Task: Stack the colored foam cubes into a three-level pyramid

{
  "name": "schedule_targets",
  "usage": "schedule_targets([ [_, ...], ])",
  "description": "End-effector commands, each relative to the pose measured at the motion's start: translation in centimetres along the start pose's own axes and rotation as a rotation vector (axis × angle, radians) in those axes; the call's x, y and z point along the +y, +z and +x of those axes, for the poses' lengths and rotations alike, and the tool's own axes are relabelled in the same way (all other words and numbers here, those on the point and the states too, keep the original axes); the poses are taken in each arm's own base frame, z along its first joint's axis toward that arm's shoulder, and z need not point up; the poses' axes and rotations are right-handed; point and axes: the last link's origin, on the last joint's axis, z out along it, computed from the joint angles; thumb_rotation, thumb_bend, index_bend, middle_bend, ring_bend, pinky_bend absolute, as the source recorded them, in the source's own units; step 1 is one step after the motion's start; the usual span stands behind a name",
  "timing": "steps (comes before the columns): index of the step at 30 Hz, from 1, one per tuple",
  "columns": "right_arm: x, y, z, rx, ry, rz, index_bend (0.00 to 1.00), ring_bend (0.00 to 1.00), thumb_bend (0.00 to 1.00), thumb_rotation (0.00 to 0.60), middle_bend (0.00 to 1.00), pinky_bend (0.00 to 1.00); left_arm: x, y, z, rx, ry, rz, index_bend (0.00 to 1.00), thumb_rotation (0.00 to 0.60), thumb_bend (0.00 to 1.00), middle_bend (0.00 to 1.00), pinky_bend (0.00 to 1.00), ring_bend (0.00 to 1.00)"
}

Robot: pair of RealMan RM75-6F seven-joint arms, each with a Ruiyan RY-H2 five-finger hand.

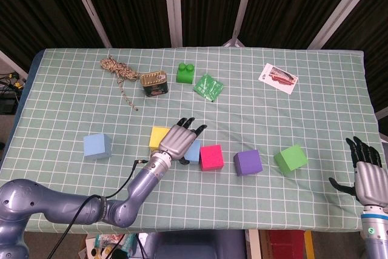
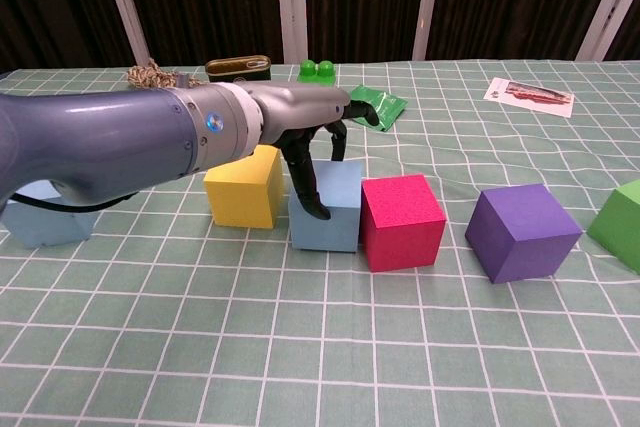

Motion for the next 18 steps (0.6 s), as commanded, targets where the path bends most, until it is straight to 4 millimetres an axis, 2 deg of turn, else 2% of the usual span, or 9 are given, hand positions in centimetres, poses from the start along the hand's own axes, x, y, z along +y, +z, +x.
schedule_targets([
  [1,0.0,0.0,0.0,-0.003,0.002,-0.001,0.00,0.00,0.19,0.600,0.00,0.00,0.0,0.4,0.1,0.002,0.007,0.006,0.10,0.600,0.22,0.42,0.09,0.04],
  [18,-0.1,0.0,-0.1,-0.012,0.005,-0.001,0.00,0.00,0.18,0.600,0.00,0.00,-1.4,1.8,0.4,0.008,-0.010,0.071,0.10,0.600,0.22,0.42,0.09,0.04],
])
